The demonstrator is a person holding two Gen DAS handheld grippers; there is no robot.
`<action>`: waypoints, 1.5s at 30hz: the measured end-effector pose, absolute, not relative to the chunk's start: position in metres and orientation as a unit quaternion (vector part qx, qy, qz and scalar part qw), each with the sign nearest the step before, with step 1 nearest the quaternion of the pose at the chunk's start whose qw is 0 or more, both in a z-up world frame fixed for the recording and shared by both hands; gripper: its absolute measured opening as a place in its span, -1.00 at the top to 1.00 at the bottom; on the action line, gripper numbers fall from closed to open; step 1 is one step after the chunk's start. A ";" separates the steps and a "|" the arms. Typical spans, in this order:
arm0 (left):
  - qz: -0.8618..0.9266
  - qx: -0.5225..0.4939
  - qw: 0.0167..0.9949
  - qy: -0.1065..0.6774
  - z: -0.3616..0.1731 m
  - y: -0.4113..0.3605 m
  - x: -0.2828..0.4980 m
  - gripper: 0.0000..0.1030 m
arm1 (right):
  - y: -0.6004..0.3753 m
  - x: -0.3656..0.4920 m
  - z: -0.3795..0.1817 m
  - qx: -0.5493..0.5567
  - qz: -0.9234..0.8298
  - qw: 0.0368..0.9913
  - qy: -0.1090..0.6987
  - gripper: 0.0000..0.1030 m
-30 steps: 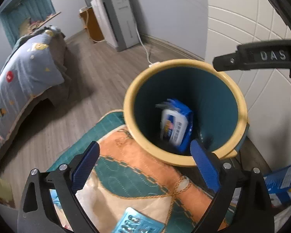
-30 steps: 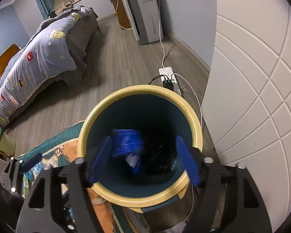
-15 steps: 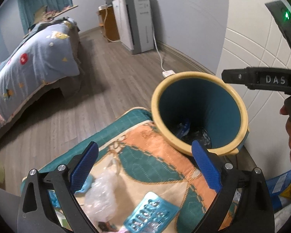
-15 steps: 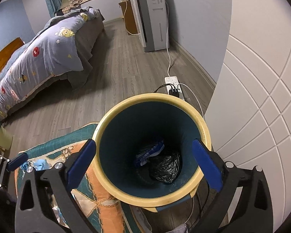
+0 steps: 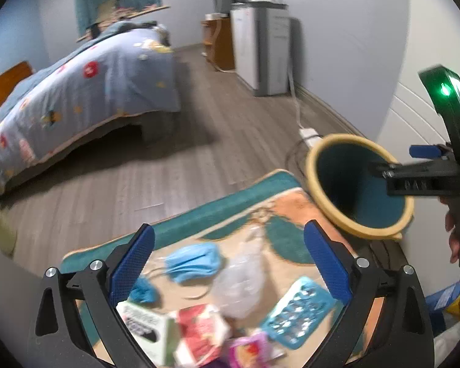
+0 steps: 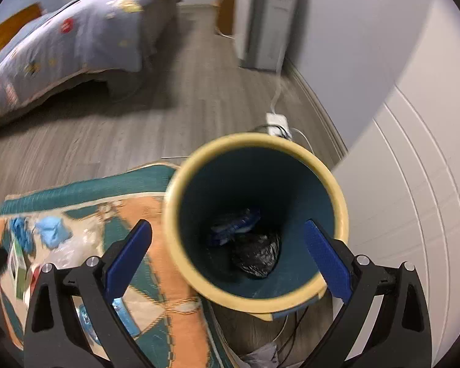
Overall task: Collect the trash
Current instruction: 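Move the right tool back over the cushion toward the COLTALIN box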
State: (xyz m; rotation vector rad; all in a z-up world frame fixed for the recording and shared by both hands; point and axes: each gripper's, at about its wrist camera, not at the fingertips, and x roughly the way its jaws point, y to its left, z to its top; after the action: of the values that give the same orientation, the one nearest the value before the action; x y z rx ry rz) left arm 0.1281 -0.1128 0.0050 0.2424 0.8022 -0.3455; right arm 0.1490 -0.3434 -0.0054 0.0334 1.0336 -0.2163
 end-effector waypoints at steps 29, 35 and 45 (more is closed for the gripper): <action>-0.033 0.043 0.902 0.428 0.025 0.105 0.097 -0.90 | -0.086 0.130 -0.025 -0.118 0.210 0.840 0.486 -0.89; -0.002 -0.014 0.897 0.442 0.013 0.149 0.099 -0.90 | -0.030 0.125 -0.048 -0.172 0.266 0.812 0.490 -0.89; 0.033 0.011 0.879 0.476 -0.019 0.173 0.107 -0.90 | 0.010 0.132 -0.095 -0.226 0.269 0.782 0.514 -0.89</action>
State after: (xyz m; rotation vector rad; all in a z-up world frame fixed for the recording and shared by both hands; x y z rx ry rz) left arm 0.1066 0.1728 -0.0192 0.0239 0.9923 0.0678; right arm 0.1316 0.0103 -0.0947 -0.4889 1.1095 0.5817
